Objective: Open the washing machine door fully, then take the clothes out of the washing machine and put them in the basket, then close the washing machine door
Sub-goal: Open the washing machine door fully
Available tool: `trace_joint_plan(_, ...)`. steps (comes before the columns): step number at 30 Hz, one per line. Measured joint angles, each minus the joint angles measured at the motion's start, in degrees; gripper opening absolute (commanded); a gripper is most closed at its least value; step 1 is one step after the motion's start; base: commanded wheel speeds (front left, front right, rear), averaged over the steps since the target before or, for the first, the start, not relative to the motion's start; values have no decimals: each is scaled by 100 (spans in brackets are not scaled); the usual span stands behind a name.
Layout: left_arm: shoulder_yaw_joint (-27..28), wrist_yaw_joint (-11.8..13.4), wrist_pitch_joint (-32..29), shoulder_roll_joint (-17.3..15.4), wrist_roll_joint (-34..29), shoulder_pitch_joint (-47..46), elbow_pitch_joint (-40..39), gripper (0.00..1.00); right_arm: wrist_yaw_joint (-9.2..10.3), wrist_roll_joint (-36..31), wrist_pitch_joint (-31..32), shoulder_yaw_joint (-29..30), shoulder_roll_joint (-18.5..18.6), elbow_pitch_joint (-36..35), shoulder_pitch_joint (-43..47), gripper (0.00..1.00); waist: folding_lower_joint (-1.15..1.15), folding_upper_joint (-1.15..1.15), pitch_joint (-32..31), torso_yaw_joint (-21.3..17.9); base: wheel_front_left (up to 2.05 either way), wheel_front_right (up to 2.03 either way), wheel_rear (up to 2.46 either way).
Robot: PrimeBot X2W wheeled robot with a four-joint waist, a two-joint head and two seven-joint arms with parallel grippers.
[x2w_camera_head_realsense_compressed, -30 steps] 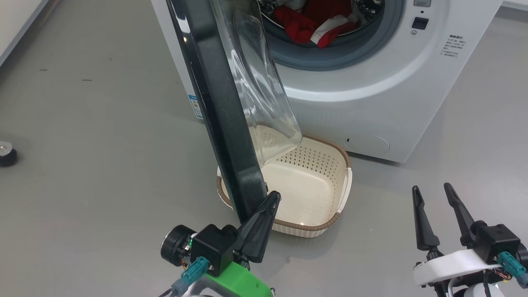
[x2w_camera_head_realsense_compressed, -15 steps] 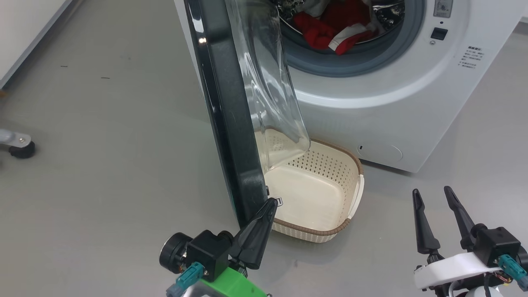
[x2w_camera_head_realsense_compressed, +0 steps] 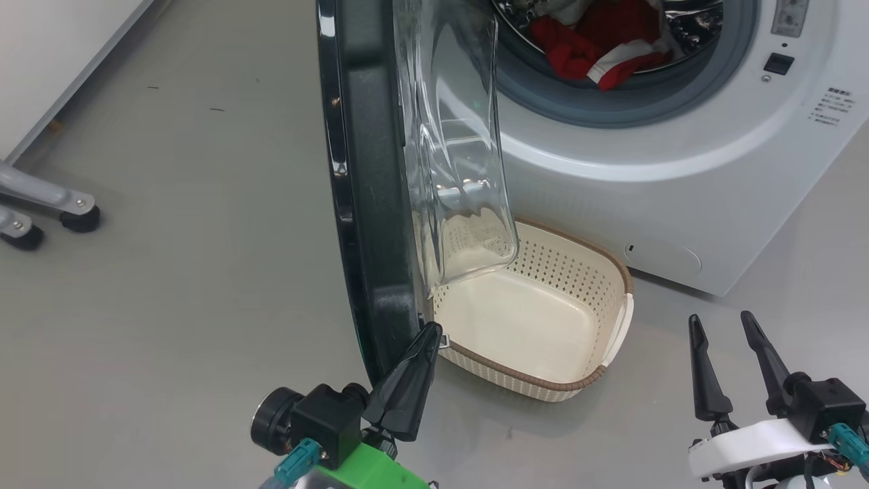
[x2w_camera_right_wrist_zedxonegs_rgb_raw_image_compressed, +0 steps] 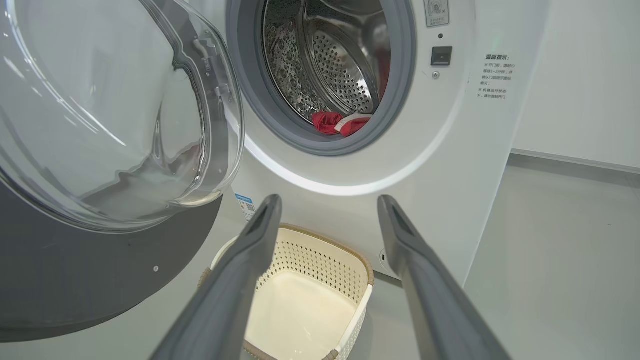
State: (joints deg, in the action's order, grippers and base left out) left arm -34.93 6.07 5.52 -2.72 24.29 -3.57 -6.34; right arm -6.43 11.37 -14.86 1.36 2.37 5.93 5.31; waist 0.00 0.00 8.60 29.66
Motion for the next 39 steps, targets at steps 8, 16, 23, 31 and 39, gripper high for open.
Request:
trace_joint_plan(8,253,20,147,0,-2,115,-4,0,-5,-52,0,-75,-1,2,-4,100,0,0,46,185,0,0,0)
trace_joint_plan(16,541,41,227,5,-2,198,29,0,-8,-69,0,-111,-1,7,-10,100,0,0,73,202,0,0,0)
trace_joint_plan(23,1021,44,318,13,-57,254,164,0,-22,-69,0,-104,-1,10,-13,100,0,0,71,197,0,0,0)
trace_joint_plan(31,1682,45,414,18,-85,327,261,0,-24,-69,0,-149,-2,38,-24,100,0,0,96,93,0,0,0)
trace_joint_plan(39,2241,46,423,38,-146,326,436,0,-53,-65,0,-190,-2,82,-73,100,0,0,108,-106,0,0,0)
